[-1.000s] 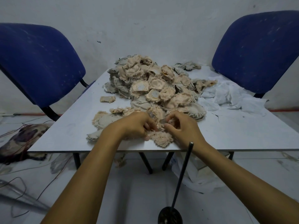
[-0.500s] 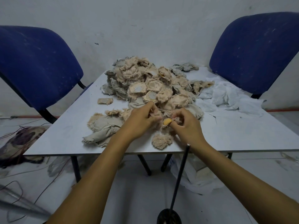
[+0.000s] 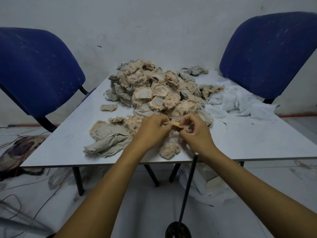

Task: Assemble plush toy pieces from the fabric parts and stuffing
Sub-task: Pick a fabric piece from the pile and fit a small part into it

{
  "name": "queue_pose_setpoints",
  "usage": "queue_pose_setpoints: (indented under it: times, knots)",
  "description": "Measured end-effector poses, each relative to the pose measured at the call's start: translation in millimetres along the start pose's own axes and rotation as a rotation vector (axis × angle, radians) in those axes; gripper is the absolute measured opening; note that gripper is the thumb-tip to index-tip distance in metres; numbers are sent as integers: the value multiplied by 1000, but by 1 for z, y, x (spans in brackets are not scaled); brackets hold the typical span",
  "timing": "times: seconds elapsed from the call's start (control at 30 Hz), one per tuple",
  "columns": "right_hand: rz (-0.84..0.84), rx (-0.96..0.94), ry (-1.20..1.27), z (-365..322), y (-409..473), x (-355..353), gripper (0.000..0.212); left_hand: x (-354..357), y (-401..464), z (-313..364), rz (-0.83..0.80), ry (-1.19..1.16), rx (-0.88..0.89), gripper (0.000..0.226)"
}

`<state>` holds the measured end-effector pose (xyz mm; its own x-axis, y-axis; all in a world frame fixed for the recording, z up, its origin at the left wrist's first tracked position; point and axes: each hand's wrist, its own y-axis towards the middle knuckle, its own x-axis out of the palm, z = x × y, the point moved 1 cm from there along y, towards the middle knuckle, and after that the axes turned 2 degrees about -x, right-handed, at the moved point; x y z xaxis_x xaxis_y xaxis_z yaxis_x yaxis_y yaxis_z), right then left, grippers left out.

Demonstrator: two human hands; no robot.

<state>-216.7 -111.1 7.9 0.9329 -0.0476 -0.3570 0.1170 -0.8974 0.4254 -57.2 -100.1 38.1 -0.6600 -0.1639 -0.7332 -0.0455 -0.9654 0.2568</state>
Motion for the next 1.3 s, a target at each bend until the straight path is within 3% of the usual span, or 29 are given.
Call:
queue_pose_setpoints:
  times: [0.1,0.2,0.33,0.43,0.53,0.6,0.7,0.83,0.93,1.03,1.1,1.2,1.3]
  knots:
    - [-70,-15,-63,-1,0,2,40,-1,1,-1,-101,-148,-43,14]
    - [-65,6,-116,2,1,5,41,-2,2,-8,-182,-512,-208,34]
    - [-62,-3,-123,4,-1,10,43,-7,4,-11,-70,-682,-236,48]
    - [11,-52,-58,1,-1,7,41,-10,4,-15,23,-610,-194,39]
    - [-11,-185,-13,-3,-1,4,21,-8,3,-16,42,-561,-155,22]
    - [-71,-253,-55,-1,-3,5,34,-5,4,-15,40,-619,-128,11]
    - [-90,-301,-98,1,-4,7,50,-4,7,-11,41,-686,-122,15]
    - [-11,-296,-127,3,-3,5,37,-1,8,-11,-4,-653,-170,15]
    - [9,-206,-88,4,0,5,17,2,5,-5,-10,-514,-82,8]
    - [-1,-110,-34,6,4,5,7,-2,2,-2,-22,-518,27,13]
    - [-60,-65,14,8,5,5,10,-5,1,-4,-50,-511,93,9]
    - [-104,-33,117,8,4,5,1,-2,1,-11,75,-431,111,11]
    - [-129,-87,190,6,3,4,23,1,2,-12,155,-405,54,6]
